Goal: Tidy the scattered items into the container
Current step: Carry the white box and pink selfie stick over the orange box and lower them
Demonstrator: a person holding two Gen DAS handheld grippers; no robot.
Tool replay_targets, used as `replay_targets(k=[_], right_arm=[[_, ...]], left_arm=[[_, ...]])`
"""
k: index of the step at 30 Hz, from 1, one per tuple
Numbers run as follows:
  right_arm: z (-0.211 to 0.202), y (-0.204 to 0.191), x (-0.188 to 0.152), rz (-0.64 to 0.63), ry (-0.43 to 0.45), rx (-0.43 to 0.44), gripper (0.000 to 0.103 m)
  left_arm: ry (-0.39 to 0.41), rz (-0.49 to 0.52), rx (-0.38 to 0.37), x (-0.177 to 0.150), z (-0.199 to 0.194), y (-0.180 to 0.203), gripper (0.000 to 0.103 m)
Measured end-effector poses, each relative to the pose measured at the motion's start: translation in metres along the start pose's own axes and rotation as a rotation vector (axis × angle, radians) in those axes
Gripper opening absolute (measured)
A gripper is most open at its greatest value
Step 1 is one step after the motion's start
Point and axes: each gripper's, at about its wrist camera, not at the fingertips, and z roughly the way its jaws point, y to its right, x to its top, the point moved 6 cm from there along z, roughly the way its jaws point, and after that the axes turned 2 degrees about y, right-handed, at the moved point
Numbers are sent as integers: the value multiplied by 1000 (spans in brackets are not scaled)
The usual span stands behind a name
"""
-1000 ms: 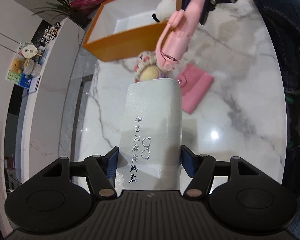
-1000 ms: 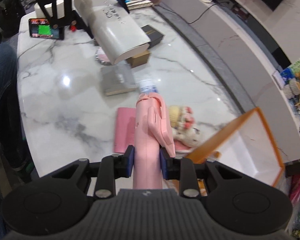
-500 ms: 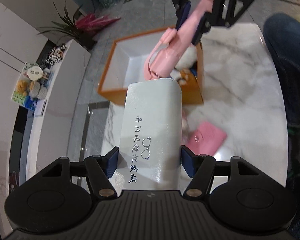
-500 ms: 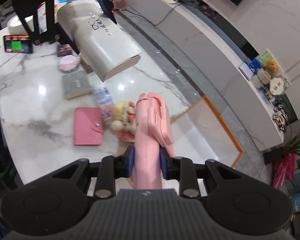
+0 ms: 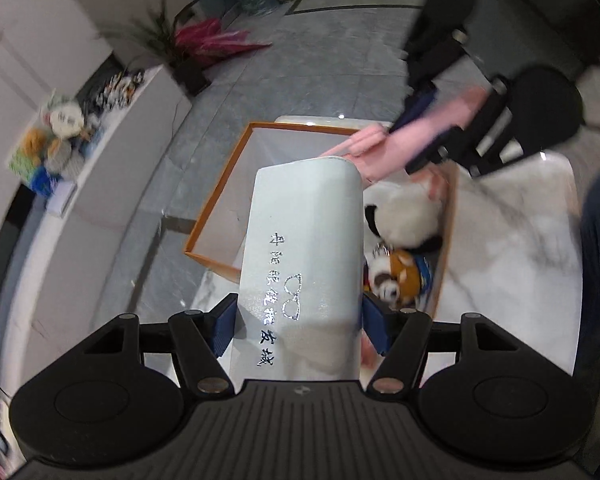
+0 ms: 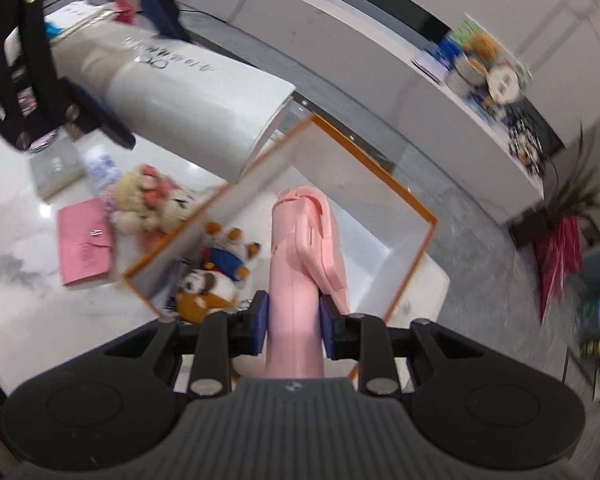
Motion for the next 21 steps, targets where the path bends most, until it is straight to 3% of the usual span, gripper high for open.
replay_targets(k=[11, 16, 21], right_arm=[[56, 37, -19, 162, -51, -3, 29], [78, 47, -21, 231, -58, 10, 29], [94, 57, -23, 293, -57, 17, 29]], left_arm=[[-98, -271, 12, 31, 69, -32, 75], [-101, -459, -26, 38, 94, -45, 75], [-129, -646, -10, 38, 116, -68, 75]])
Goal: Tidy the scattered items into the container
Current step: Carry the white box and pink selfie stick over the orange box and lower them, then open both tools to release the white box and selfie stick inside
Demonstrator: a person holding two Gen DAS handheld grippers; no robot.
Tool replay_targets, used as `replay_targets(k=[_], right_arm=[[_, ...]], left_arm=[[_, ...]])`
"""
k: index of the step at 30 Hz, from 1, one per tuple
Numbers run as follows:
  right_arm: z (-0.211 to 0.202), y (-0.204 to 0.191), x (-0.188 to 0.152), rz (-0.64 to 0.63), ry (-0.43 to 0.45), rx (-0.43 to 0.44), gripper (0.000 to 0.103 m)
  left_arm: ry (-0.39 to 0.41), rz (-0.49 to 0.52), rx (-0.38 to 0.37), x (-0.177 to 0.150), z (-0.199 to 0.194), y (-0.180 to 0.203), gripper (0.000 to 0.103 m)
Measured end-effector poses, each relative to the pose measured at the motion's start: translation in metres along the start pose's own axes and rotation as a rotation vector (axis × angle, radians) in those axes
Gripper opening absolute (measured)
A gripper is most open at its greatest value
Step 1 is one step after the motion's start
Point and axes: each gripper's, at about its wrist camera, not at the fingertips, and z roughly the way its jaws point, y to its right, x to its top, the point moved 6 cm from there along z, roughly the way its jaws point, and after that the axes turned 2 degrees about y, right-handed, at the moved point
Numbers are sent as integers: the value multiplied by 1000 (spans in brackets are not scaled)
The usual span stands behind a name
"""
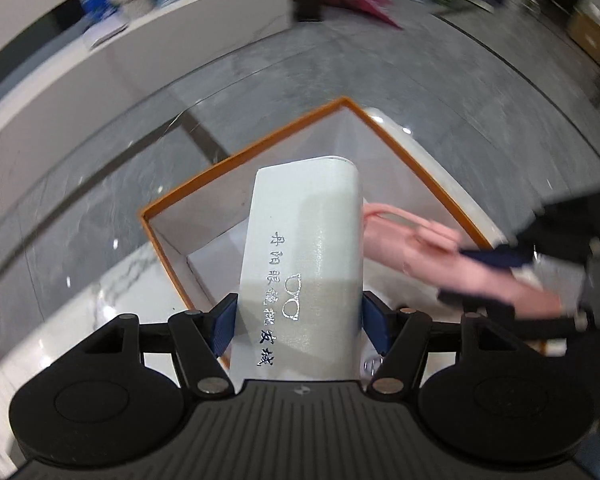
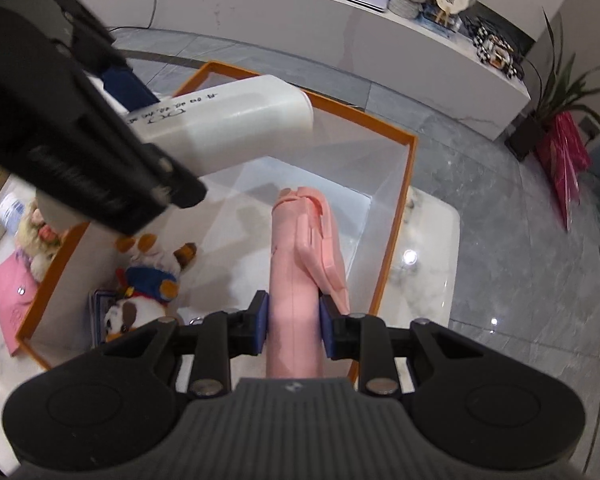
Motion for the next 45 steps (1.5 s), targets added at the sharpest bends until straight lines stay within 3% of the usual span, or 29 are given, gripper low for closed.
replay_targets(k=[7, 16, 22, 29, 45], right_arm=[[22, 10, -2, 48, -8, 9, 29], [42, 15, -3, 75, -15, 20, 29], [52, 12, 2, 81, -12, 34, 29], [57, 9, 8, 105, 4, 29, 29], [53, 10, 10, 130, 31, 1, 31]], left_arm=[[-29, -105, 11, 4, 26, -8, 75], [-11, -208, 97, 0, 54, -20, 75], [2, -173, 185, 1, 61, -9, 75], [-11, -174, 343, 2, 70, 3, 76], [2, -149, 319, 9, 65, -3, 76]])
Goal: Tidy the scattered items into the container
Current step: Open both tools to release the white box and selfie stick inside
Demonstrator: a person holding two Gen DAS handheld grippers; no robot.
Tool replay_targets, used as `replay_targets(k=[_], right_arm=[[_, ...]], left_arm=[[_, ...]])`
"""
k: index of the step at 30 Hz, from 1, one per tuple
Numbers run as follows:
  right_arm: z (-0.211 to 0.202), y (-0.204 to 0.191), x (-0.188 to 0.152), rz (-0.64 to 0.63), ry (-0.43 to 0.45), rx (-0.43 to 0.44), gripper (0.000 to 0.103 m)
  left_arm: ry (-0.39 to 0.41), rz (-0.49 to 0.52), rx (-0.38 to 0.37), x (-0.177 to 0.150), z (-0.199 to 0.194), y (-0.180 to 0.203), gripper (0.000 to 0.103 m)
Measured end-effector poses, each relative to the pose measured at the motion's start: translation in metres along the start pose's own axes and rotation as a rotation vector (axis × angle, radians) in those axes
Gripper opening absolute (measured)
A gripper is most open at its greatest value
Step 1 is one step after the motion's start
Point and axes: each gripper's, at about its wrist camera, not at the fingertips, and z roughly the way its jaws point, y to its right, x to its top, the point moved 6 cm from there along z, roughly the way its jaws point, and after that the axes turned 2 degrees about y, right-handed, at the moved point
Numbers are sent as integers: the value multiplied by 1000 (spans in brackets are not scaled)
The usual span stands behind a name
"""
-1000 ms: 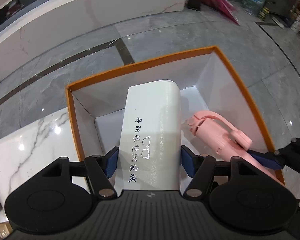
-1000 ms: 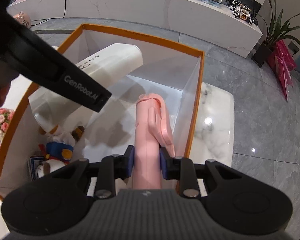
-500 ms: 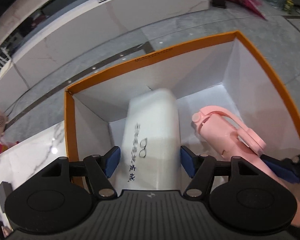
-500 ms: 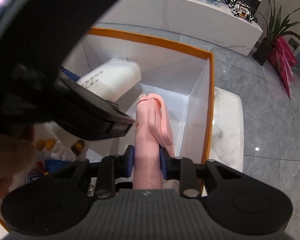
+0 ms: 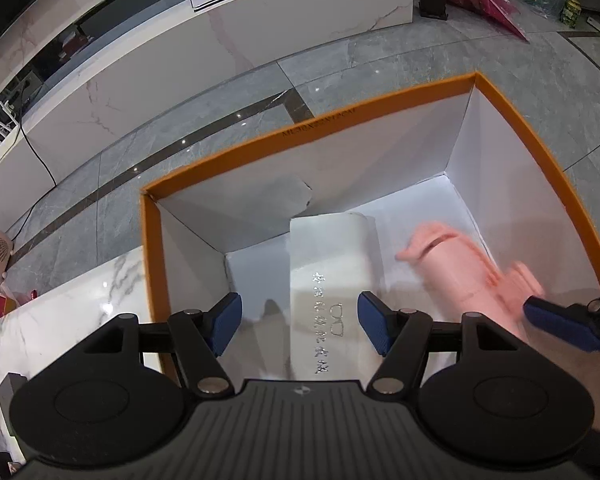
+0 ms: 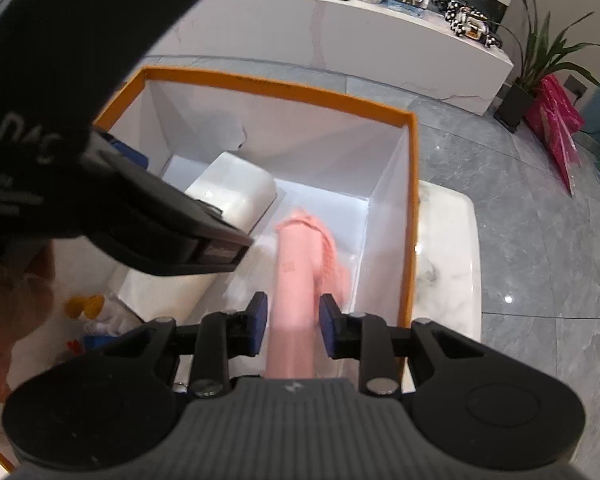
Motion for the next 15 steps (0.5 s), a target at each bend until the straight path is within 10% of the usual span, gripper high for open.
replay_targets(k=[15], right_arm=[[-18, 3, -6, -19, -1, -11, 32]], left_arm=[[9, 12, -37, 2, -15, -8, 76]])
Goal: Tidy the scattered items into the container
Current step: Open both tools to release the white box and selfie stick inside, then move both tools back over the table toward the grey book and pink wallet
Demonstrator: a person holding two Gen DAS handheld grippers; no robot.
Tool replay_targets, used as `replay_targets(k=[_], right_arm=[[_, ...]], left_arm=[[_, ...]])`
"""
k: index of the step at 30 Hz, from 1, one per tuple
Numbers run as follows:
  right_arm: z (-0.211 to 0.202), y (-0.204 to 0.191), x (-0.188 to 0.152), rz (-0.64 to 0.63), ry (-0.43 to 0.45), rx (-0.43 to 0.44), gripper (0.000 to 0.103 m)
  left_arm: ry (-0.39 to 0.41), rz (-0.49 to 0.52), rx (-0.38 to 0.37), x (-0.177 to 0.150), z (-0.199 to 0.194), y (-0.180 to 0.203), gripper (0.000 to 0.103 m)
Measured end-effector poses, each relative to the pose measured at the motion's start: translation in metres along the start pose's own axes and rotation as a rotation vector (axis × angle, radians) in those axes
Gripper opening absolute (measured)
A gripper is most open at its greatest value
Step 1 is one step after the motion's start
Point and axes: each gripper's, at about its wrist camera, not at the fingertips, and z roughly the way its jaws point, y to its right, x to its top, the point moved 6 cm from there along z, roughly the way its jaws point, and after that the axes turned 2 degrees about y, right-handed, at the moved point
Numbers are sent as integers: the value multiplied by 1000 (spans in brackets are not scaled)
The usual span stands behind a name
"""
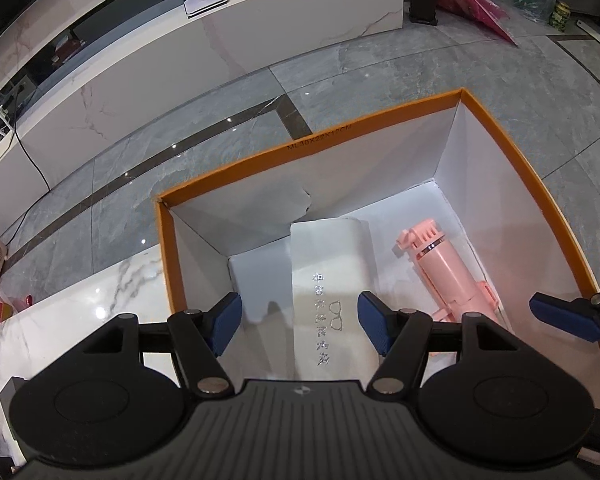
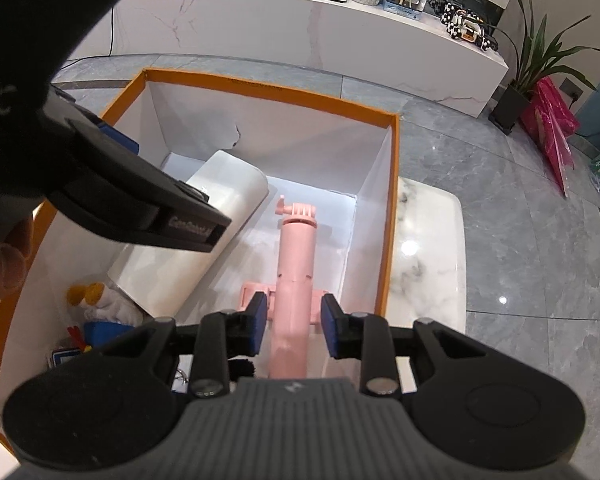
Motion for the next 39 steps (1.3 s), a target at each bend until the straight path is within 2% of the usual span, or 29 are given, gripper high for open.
replay_targets(k=[15, 29, 39], right_arm=[[-32, -9, 2, -21, 25, -12, 36], [-91, -30, 14, -63, 93, -39, 38], [-137, -59, 16, -110, 140, -52, 41]], left_arm=[[36, 15, -18, -3, -38, -16, 76], [110, -9, 13, -11, -103, -65, 76], [152, -20, 33, -33, -144, -103, 77]])
